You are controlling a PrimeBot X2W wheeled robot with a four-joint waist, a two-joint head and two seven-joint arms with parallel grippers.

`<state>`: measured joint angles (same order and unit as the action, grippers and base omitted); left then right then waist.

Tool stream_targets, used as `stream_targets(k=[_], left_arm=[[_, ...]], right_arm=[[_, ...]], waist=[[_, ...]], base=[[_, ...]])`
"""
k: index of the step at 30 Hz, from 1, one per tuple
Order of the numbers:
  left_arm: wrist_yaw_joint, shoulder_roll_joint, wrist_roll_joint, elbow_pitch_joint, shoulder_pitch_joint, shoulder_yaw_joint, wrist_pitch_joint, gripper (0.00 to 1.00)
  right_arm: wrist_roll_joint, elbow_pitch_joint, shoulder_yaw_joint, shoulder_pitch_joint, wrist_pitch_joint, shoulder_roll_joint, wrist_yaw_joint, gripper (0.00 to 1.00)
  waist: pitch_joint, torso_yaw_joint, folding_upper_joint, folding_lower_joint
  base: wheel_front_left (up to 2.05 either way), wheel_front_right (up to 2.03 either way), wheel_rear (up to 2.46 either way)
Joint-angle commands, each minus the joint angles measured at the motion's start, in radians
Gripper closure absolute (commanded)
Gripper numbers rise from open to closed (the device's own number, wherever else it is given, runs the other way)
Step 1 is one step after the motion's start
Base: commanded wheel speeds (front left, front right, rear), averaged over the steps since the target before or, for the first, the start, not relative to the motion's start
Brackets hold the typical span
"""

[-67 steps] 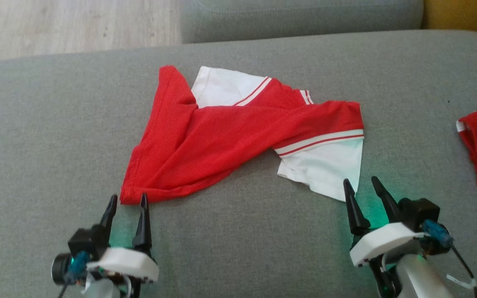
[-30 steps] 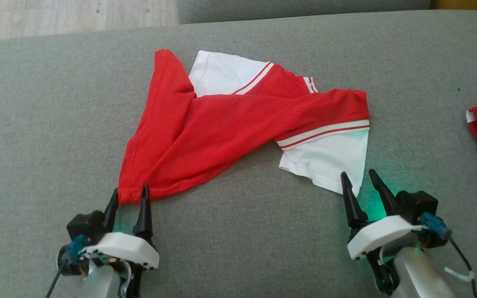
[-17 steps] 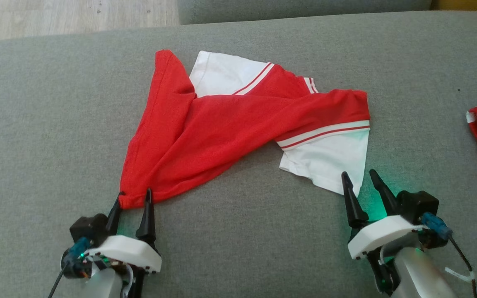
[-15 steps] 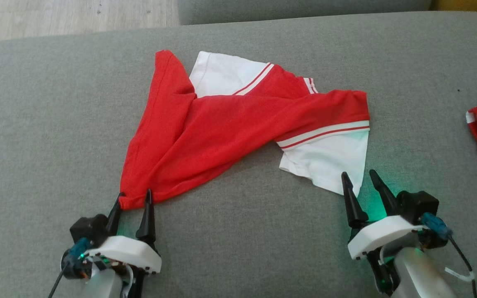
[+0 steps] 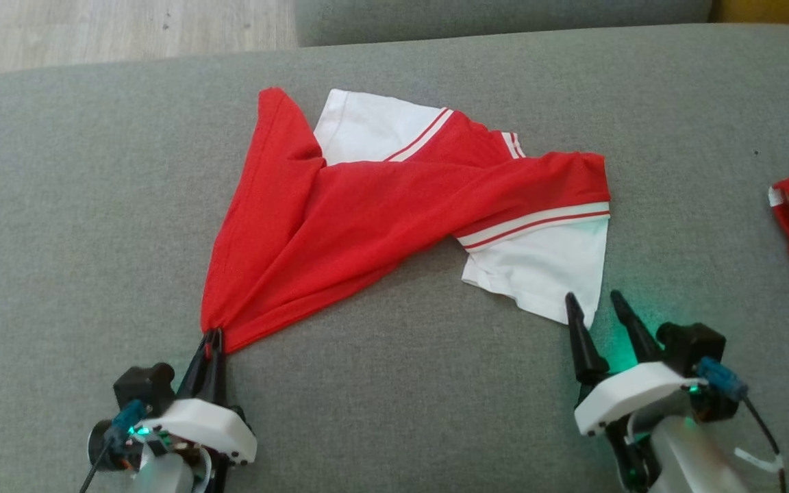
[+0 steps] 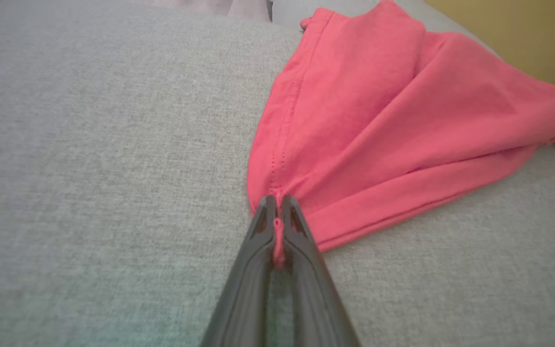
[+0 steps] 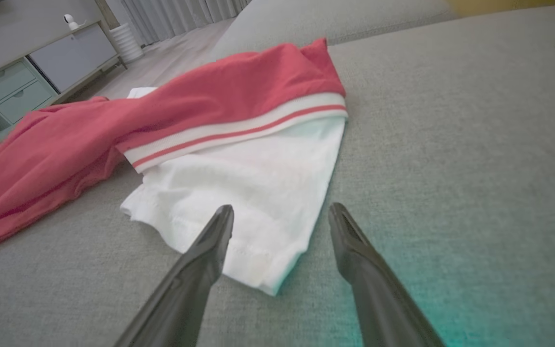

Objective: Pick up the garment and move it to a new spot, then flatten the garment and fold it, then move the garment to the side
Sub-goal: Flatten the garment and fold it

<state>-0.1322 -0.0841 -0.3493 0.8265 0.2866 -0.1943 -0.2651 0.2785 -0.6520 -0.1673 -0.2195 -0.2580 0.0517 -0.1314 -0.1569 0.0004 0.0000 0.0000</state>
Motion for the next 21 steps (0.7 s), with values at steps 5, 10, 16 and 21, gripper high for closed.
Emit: stream_targets(k=[5, 10, 16, 21], left_arm=[[0.002, -0.006, 0.023, -0.054, -0.016, 0.027, 0.003, 1.00], [0.002, -0.001, 0.026, -0.086, -0.029, 0.021, 0.003, 1.00], [0.002, 0.003, 0.020, -0.110, -0.035, 0.009, 0.003, 1.00], [0.002, 0.003, 0.018, -0.119, -0.037, 0.001, 0.003, 1.00]], right_arm=[[0.063, -0.030, -0.079, -0.024, -0.004, -0.001, 0.001, 0.00], [0.077, -0.120, -0.101, -0.045, -0.004, -0.001, 0.001, 0.00], [0.019, -0.187, -0.021, -0.078, -0.004, -0.001, 0.001, 0.00], [-0.009, -0.253, -0.027, -0.085, -0.004, -0.001, 0.001, 0.59]], waist=[[0.010, 0.014, 0.0000, 0.0000], [0.011, 0.024, 0.0000, 0.0000], [0.007, 0.030, 0.0000, 0.0000], [0.005, 0.034, 0.0000, 0.0000]], base=[[0.00, 0.00, 0.00], [0.00, 0.00, 0.00], [0.00, 0.00, 0.00], [0.00, 0.00, 0.00]])
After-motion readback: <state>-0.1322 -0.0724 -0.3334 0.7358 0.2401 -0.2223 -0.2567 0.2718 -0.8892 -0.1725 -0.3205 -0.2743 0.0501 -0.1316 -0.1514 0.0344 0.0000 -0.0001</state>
